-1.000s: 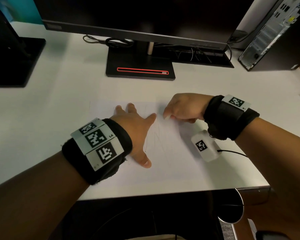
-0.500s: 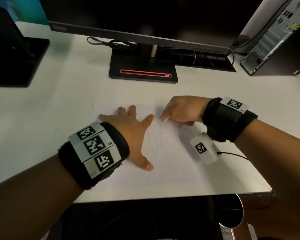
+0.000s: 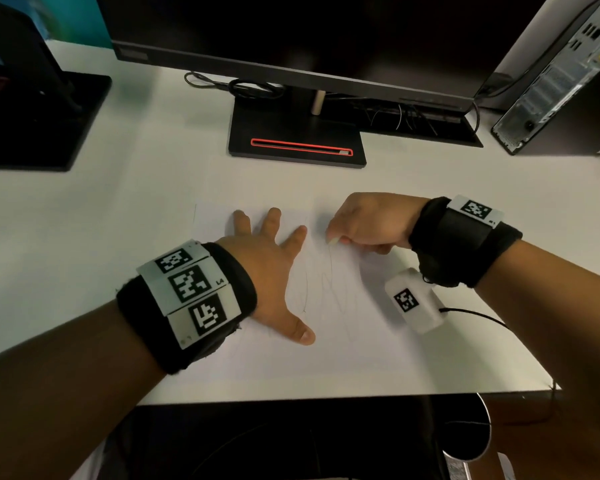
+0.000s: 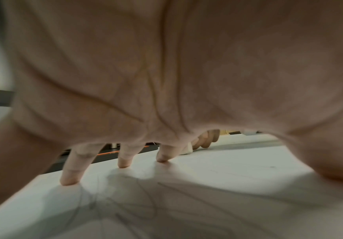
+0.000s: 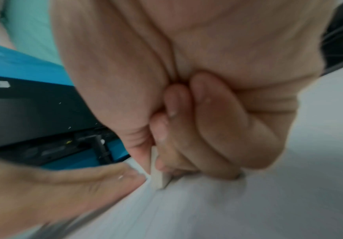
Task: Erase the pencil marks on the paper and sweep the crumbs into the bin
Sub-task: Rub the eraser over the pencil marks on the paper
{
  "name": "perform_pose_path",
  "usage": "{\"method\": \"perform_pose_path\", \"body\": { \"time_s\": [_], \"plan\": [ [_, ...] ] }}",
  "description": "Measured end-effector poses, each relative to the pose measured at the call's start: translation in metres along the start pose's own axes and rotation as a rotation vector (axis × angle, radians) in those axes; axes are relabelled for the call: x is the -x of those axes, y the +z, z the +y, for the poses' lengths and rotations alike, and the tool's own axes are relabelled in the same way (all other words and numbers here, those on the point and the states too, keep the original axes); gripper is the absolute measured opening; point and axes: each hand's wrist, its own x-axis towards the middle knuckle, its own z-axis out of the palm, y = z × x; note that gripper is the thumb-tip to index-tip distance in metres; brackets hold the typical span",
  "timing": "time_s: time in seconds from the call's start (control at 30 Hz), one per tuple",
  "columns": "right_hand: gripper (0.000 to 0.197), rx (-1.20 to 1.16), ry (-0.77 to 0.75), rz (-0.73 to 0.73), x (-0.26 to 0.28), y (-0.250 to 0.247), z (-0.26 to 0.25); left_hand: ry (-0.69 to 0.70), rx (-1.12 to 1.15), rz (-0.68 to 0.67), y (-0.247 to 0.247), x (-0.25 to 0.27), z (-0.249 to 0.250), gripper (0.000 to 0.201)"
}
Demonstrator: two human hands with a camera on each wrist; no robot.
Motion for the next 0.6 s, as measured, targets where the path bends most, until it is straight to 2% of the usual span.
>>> {"method": "perform_pose_path", "body": {
  "time_s": [0.13, 0.27, 0.4, 0.5, 0.6],
  "plan": [
    [0.028, -0.051, 0.041, 0.077, -0.004, -0.01, 0.004, 0.007, 0.01, 0.003, 0.0, -0.001, 0.0, 0.144],
    [0.033, -0.082, 0.019, -0.003, -0.004, -0.002, 0.0, 0.0, 0.002, 0.001, 0.001, -0.002, -0.001, 0.144],
    [0.031, -0.093, 0.041, 0.058, -0.008, -0.006, -0.001, -0.001, 0.002, -0.005, 0.001, -0.002, 0.001, 0.144],
    [0.031, -0.06, 0.026, 0.0, -0.01, -0.004, -0.007, -0.001, 0.007, -0.005, 0.001, -0.002, 0.0, 0.145],
    [0.032, -0.093, 0.053, 0.043, -0.011, -0.01, -0.006, 0.001, 0.003, -0.006, 0.001, -0.002, 0.0, 0.145]
  ]
}}
